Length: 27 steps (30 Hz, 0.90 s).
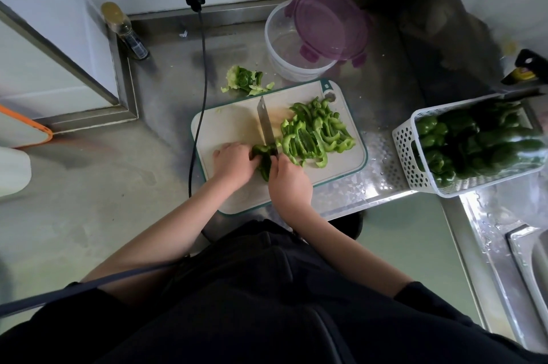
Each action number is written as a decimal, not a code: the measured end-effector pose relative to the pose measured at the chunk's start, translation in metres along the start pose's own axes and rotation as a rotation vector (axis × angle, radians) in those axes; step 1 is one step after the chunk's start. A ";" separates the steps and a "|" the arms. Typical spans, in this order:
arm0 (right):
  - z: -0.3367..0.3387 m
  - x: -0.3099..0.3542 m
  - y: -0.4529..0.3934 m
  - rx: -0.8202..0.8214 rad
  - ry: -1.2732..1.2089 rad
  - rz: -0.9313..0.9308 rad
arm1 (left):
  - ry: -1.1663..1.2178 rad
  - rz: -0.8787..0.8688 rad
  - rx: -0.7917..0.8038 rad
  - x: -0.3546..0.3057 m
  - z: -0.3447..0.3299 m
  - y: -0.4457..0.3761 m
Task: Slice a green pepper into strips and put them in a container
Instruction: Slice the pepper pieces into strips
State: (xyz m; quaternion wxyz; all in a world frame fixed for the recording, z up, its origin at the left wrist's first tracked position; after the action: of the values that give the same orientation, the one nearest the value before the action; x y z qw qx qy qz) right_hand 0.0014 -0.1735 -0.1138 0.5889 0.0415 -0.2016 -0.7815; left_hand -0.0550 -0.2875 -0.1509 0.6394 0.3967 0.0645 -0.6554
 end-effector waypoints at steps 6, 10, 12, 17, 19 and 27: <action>0.027 0.003 -0.038 0.032 0.074 0.078 | 0.082 0.041 0.051 0.003 0.001 0.000; 0.046 -0.015 -0.052 -0.048 -0.085 0.071 | -0.020 0.042 0.148 0.006 0.009 -0.003; 0.055 -0.028 -0.052 -0.093 -0.165 0.044 | -0.084 0.029 0.197 0.005 0.014 -0.003; 0.068 -0.043 -0.044 -0.138 -0.314 -0.036 | -0.080 -0.249 -0.046 -0.030 0.034 -0.015; 0.069 -0.043 -0.042 -0.136 -0.342 -0.053 | -0.075 -0.334 0.003 -0.046 0.022 -0.023; 0.052 -0.048 -0.039 -0.050 -0.465 -0.103 | 0.046 -0.338 0.076 -0.055 0.002 -0.037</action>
State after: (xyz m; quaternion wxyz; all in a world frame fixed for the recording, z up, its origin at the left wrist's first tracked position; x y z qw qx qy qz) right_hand -0.0355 -0.1059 -0.0887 0.4868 -0.1437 -0.3100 -0.8039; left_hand -0.0958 -0.2396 -0.1318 0.5033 0.4189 0.1200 -0.7463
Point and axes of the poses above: each hand's wrist, its own y-axis away from the middle knuckle, its own z-axis out of the back of the hand, x = y × z, the point moved 6 cm from there along -y, towards the middle knuckle, and after that the axes turned 15 degrees about y, right-handed, at the moved point
